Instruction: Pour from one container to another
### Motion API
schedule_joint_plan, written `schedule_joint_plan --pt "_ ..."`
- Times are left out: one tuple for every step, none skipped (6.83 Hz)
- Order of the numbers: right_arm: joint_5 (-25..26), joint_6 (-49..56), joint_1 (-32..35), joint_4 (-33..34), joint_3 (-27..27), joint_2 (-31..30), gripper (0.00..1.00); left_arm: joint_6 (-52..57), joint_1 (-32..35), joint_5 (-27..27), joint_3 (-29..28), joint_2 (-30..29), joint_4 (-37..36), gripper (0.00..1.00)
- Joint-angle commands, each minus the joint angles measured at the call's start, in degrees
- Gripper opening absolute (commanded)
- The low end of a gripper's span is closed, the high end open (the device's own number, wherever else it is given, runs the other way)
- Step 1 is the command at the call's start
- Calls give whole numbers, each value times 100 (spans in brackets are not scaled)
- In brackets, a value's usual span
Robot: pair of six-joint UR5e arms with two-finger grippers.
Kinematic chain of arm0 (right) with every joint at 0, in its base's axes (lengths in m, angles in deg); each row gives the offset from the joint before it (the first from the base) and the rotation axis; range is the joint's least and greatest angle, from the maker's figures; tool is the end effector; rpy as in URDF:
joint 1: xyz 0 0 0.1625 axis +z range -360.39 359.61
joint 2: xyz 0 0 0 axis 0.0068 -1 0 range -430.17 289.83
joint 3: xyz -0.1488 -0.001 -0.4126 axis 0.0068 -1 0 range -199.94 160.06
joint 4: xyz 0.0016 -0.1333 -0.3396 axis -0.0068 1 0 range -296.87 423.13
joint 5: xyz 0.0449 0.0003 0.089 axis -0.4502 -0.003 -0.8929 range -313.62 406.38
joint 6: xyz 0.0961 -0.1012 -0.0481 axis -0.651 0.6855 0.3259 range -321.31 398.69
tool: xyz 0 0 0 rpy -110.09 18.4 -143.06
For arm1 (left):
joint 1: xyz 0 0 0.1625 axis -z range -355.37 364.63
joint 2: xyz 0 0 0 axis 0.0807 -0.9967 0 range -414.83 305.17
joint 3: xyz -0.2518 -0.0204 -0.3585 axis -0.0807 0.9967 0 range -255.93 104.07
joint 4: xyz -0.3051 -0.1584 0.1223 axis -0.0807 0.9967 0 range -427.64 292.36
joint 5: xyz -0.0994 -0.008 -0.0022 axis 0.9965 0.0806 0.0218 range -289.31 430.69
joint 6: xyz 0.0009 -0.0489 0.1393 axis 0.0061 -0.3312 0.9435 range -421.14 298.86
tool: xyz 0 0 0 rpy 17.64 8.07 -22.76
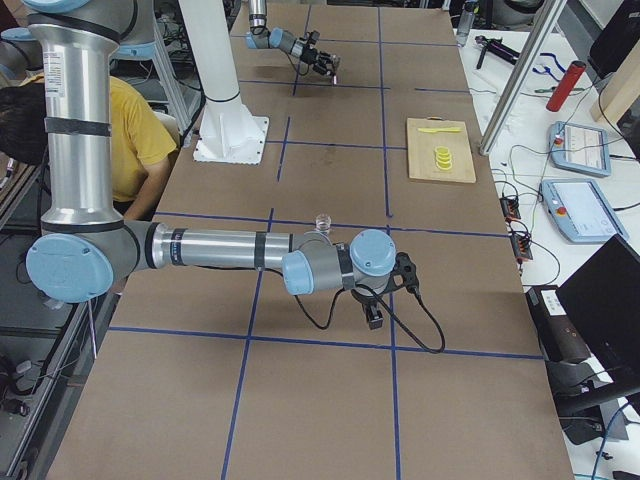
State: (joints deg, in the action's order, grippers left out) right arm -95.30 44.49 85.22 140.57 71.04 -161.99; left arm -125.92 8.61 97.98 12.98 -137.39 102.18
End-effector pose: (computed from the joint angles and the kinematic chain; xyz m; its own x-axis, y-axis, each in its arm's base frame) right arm -0.0164 -0.4419 0.6752 0.5954 -0.3041 0.7437 0.1359 0.9504 0.2798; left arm 0.3560 -0.2898 0.5749 0.6608 0.1500 -0.7354 0.6521 0.3703 0.6615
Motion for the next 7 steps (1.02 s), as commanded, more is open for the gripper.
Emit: schedule_joint_plan --pt "0 0 0 0 -19 16 100 262 32 13 -5 -111 33 86" --pt "0 0 0 0 -19 16 100 263 49 13 -5 -102 42 85" --pt "0 0 0 0 -19 16 100 255 49 22 -14 -94 34 85" --pt "0 0 0 0 -19 16 100 255 93 74 -14 -94 34 84" --pt "0 0 0 0 -19 16 100 263 85 110 -14 -102 34 73" --pt "0 0 0 0 -19 16 100 263 85 110 -5 -111 42 40" --pt "0 0 0 0 -11 16 100 455 93 110 -14 -76 43 11"
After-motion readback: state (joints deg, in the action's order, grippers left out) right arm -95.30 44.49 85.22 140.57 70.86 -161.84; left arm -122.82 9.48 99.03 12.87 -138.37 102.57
